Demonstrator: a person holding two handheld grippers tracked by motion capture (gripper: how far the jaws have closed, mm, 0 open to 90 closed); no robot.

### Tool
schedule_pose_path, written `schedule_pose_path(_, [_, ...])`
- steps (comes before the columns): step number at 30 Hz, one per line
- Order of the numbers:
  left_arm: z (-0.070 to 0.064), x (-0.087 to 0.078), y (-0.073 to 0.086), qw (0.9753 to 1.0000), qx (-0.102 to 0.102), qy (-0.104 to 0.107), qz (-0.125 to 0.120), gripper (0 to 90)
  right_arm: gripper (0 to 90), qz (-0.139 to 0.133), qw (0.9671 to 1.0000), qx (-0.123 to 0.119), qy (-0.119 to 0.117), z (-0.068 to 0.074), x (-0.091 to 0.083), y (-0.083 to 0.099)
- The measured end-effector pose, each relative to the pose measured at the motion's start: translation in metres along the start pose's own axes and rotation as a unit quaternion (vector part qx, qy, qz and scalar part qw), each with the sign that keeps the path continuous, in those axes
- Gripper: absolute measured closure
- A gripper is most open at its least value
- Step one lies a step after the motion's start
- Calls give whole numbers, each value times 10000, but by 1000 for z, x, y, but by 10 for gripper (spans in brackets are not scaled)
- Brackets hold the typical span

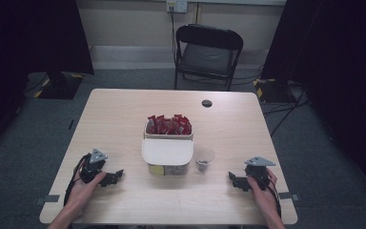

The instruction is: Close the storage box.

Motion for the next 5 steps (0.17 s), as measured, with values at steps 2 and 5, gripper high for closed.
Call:
schedule_pose_path(2, [1, 0, 0, 10000, 43, -8, 29, 41, 114, 4, 10000, 7, 2, 0, 0, 0])
schedule_pose_path(5, [1, 1, 0, 10000, 12, -8, 13, 33, 114, 4, 10000, 10, 7, 0, 0, 0])
Point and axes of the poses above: each handheld gripper's, and its own axes: x roughly forward along the jaws, y roughly out of its underside, z roughly to its left, the point moved 8 cm from there along x, roughly forward along the jaws, and after that the axes turned 7 degrees about x, right-handed, at the moved point
